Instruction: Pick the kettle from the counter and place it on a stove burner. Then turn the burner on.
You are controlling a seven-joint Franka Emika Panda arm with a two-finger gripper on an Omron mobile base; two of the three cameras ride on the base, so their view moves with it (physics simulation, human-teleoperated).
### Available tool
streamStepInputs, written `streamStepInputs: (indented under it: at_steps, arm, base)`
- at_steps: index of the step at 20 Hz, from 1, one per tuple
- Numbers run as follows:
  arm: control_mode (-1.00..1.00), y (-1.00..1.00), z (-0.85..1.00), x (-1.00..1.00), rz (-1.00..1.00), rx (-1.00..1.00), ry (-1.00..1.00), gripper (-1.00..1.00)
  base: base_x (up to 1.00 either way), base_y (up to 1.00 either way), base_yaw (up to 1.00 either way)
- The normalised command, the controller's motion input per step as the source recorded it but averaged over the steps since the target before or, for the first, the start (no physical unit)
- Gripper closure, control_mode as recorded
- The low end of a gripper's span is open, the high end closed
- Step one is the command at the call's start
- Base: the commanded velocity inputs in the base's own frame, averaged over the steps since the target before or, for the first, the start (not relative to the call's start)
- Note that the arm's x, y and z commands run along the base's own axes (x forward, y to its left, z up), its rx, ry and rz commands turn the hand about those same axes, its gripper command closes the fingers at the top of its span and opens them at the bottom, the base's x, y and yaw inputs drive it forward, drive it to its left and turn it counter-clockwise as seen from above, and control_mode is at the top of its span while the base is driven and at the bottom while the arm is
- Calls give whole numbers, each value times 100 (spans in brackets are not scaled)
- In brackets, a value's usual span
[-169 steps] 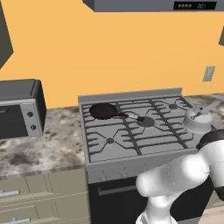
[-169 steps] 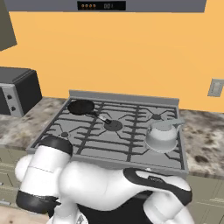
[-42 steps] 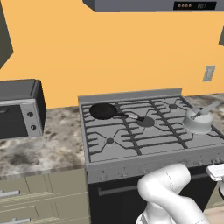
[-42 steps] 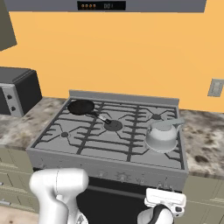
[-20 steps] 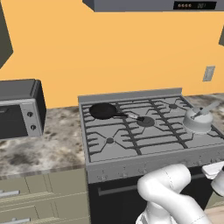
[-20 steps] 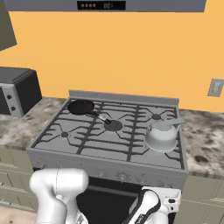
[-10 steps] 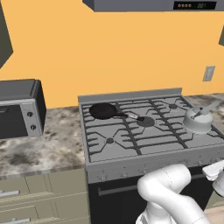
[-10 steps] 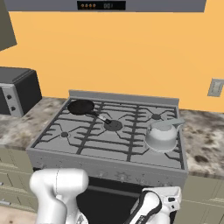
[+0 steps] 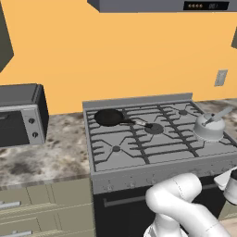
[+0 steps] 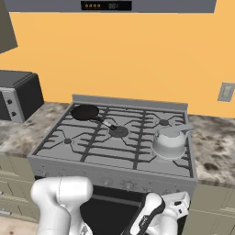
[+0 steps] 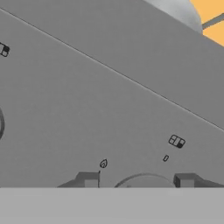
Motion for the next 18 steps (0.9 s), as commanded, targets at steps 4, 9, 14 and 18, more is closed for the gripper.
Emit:
streamStepInputs:
  at_steps: [4,9,14,18]
  arm:
    - [-100,0,-46,-40,78,-22,-10,100]
    - [-100,0,-39,-44,75,-20,-13,100]
    - [-100,0,-36,-41,75,-19,-17,100]
    - [-100,0,-36,-46,74,-18,-16,100]
  base:
    - [0,0,0]
    - [0,0,0]
    - [0,0,0]
    - [0,0,0]
